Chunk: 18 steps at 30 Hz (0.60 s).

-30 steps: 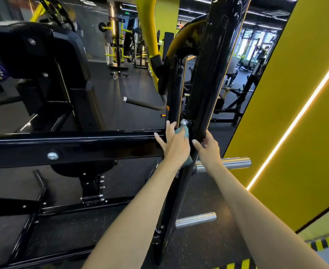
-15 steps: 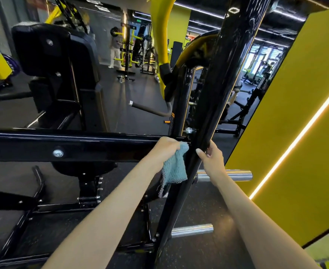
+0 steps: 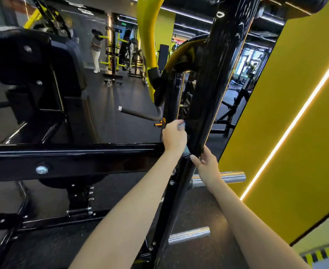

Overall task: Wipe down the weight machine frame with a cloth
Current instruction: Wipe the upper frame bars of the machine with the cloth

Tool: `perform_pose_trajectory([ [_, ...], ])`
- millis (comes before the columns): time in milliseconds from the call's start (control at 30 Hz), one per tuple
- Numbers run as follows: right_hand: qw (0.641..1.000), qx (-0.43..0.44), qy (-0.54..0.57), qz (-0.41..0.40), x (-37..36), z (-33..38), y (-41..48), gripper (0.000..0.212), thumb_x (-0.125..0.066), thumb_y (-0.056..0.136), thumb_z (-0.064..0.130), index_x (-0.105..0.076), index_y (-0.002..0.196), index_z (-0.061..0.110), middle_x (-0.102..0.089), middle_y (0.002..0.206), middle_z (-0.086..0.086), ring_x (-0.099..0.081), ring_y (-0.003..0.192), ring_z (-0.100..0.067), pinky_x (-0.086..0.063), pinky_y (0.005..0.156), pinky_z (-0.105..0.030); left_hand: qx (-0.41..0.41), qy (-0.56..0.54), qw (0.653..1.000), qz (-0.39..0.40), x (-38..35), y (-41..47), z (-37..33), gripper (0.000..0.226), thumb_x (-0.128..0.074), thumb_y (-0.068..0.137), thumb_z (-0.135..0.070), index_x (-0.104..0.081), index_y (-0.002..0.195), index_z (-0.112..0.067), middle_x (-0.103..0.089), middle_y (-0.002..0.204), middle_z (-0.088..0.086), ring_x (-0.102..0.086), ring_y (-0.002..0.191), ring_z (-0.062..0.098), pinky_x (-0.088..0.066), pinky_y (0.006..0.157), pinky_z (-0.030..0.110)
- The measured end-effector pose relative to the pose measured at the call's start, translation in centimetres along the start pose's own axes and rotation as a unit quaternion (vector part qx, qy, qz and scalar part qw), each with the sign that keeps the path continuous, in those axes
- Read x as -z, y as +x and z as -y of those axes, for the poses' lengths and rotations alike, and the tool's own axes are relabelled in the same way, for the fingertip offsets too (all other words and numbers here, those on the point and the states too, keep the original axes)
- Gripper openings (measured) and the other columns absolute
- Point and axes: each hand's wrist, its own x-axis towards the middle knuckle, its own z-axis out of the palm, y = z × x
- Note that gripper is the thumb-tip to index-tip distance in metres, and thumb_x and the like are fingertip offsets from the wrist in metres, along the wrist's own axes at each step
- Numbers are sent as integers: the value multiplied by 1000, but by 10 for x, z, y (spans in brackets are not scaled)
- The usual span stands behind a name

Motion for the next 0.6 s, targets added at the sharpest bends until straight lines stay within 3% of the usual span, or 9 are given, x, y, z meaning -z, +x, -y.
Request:
perform_pose_trajectory([
  [167,1000,5,2,-7,-3,-4,-2,48,-63,91,10,-48,137,17,-65,120,3,-59,112,-9,-48,100,-41,-143,55,988,-20,-9,-26,12,30,-49,97,-11,-61,124,-18,-65,112,8,-61,105,21,-50,95,35],
  [233,1000,9,11,-7,-4,-5,-1,48,-62,92,10,-48,137,16,-65,120,2,-60,112,-9,-48,100,-41,-131,89,987,-24,-8,-15,10,31,-48,98,-12,-60,126,-16,-64,111,11,-60,105,23,-50,93,36],
  [333,1000,2,17,-2,-3,-1,-2,48,-61,93,8,-47,138,16,-66,119,1,-60,112,-11,-48,100,-41,-76,56,996,-2,-2,2,2,31,-48,96,-8,-60,124,-9,-65,114,12,-57,109,25,-47,96,36],
  [500,1000,10,24,-4,-3,-1,-2,51,-61,93,9,-46,140,19,-65,120,4,-59,114,-9,-47,101,-38,-143,60,988,19,5,-21,6,32,-46,97,-10,-58,126,-14,-67,113,1,-56,108,12,-35,99,23],
  [600,1000,0,28,-4,-4,2,-1,52,-60,93,7,-45,141,19,-66,119,2,-60,112,-11,-47,102,-37,-86,64,994,31,6,2,1,33,-45,97,-9,-57,127,-8,-66,114,9,-52,113,21,-40,96,25],
])
